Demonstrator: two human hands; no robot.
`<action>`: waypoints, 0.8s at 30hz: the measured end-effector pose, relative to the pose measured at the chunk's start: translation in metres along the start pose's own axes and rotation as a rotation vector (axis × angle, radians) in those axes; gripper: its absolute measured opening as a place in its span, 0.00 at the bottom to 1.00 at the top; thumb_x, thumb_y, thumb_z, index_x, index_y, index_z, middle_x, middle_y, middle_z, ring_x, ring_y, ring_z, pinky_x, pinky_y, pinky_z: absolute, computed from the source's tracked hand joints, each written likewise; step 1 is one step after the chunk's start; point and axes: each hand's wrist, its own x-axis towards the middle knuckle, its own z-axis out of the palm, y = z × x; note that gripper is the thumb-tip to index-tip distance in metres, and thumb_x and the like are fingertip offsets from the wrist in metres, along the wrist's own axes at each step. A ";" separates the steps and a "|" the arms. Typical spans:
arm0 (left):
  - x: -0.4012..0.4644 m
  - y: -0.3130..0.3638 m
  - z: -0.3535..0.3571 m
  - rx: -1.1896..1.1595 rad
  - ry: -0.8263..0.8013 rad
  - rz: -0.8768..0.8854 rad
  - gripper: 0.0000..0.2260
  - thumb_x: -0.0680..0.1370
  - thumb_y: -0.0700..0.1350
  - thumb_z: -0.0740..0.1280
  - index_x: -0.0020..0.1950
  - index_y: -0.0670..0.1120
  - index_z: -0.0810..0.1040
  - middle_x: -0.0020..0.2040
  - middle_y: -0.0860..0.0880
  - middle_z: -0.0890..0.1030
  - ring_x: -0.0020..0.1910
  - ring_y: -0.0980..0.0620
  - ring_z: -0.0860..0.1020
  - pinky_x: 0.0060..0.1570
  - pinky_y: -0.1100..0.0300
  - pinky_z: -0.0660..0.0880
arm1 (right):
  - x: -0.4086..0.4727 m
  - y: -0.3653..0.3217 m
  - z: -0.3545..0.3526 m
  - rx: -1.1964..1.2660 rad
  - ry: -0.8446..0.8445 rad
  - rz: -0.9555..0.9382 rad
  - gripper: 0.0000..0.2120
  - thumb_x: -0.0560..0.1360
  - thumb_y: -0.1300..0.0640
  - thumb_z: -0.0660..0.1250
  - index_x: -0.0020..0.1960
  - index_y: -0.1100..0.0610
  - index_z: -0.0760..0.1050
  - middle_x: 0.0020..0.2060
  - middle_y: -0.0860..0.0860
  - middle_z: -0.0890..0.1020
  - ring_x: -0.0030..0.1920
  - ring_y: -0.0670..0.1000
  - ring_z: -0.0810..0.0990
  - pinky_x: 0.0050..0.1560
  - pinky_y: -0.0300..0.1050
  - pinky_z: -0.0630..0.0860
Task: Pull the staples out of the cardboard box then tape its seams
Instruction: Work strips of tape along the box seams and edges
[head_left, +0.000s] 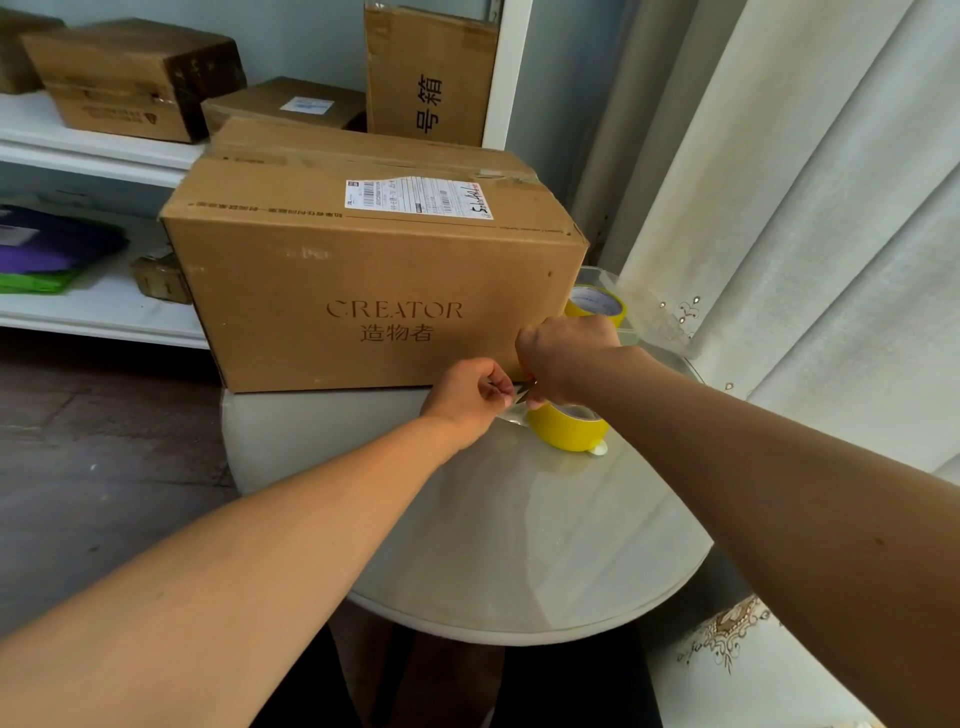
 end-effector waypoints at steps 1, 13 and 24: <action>-0.001 0.001 0.000 -0.010 -0.004 -0.001 0.10 0.75 0.35 0.68 0.38 0.48 0.74 0.39 0.50 0.77 0.43 0.52 0.74 0.49 0.57 0.72 | 0.000 -0.002 0.000 -0.008 -0.004 -0.007 0.27 0.74 0.45 0.69 0.67 0.56 0.66 0.61 0.53 0.76 0.63 0.56 0.75 0.46 0.45 0.67; -0.001 0.002 -0.003 -0.016 -0.026 -0.019 0.13 0.75 0.35 0.67 0.36 0.49 0.71 0.36 0.51 0.75 0.41 0.53 0.73 0.42 0.61 0.69 | 0.007 -0.013 -0.001 -0.022 -0.024 -0.033 0.23 0.76 0.51 0.68 0.67 0.55 0.67 0.63 0.53 0.75 0.64 0.56 0.74 0.48 0.45 0.66; -0.002 -0.003 -0.001 -0.022 0.012 -0.041 0.14 0.74 0.31 0.67 0.36 0.50 0.72 0.35 0.52 0.75 0.36 0.54 0.72 0.46 0.58 0.71 | 0.009 -0.008 0.003 -0.026 -0.106 -0.044 0.29 0.73 0.45 0.70 0.68 0.55 0.65 0.62 0.52 0.74 0.64 0.55 0.73 0.47 0.45 0.66</action>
